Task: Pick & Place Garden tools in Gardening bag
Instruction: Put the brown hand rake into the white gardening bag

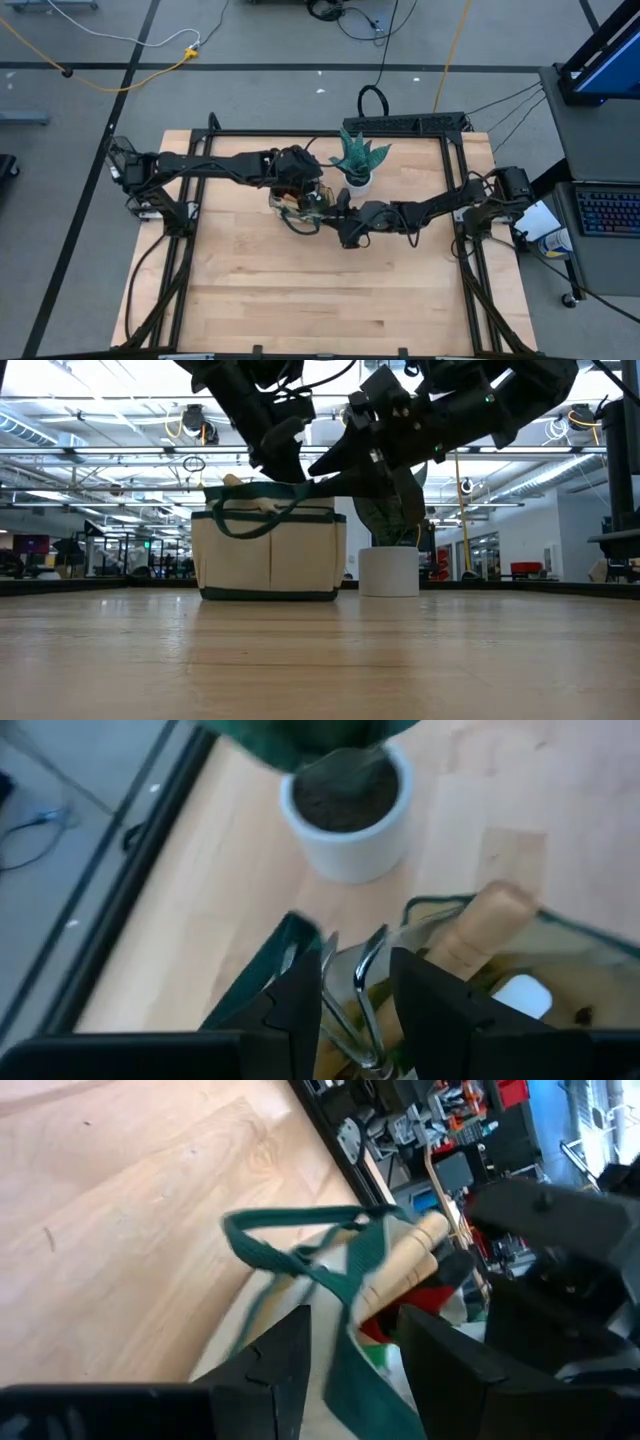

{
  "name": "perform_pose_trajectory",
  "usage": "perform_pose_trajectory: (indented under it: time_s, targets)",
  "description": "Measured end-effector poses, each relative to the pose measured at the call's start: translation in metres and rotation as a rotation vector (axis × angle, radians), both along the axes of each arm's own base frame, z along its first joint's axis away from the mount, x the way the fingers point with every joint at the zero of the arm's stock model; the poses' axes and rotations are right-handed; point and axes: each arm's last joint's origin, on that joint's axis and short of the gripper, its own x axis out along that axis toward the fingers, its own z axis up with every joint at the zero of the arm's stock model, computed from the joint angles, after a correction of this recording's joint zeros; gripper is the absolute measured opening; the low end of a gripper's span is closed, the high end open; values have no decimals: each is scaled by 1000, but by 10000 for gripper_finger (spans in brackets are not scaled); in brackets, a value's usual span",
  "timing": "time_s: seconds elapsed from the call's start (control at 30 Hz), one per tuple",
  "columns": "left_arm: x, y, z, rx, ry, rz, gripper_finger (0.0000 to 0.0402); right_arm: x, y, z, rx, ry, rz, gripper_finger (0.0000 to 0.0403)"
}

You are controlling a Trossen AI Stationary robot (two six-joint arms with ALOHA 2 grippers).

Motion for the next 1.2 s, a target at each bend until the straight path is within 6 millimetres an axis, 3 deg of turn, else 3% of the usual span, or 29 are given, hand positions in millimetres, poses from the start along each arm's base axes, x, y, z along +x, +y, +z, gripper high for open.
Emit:
perform_pose_trajectory:
  time_s: [0.4, 0.7, 0.97, 1.2]
  targets:
    - [-3, 1, -1, 53, 39, 44, 123, 1, -11, 0, 35, -3, -42, 141]
    - [-4, 1, -3, 52, 64, 47, 14, 1, -12, -1, 34, -2, -45, 141]
    - [-3, -9, -2, 29, 58, -3, 7, 1, -17, -2, 58, 4, -67, 141]
    - [-14, -22, 16, 39, 32, -34, 7, 1, -22, -1, 57, 4, -84, 141]
